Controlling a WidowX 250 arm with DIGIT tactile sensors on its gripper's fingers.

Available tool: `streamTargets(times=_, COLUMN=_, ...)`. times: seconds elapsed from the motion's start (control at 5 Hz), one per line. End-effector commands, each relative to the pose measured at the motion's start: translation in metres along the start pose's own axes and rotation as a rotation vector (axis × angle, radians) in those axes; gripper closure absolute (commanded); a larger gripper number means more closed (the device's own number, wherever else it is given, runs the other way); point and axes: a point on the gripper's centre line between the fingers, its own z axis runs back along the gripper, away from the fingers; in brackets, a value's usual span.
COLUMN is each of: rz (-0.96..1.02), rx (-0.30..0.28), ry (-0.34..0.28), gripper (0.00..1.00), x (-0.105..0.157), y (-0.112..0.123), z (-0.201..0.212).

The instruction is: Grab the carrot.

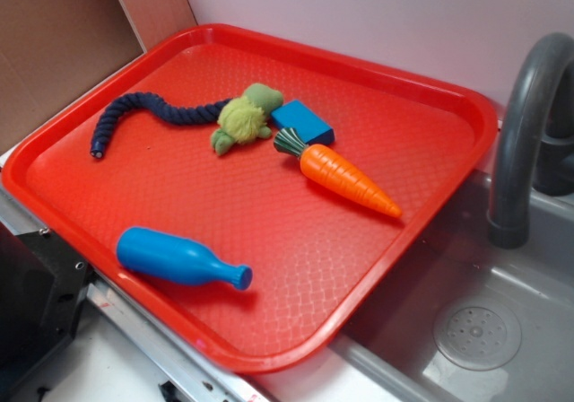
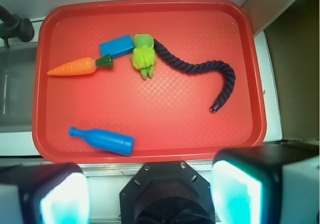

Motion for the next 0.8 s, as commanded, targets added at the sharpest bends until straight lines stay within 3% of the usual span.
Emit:
streamTargets(times=0.0, rz=0.000, rx=0.000, ry=0.000, gripper=0.00, x=0.000, y=0.000, z=0.000)
streamTargets(times=0.2, rz=-0.069, rx=-0.002, ry=-0.026, gripper=0.00, x=0.015, y=0.000, z=-0.008)
streamTargets(times=0.4, rz=-0.323, rx=0.015, ry=-0.049, gripper=0.00, x=0.032, y=-0.009, z=-0.017)
streamTargets(times=0.6, rz=-0.573, rx=-0.004, ry=-0.044, gripper=0.00, x=0.055, y=-0.023, z=-0.035)
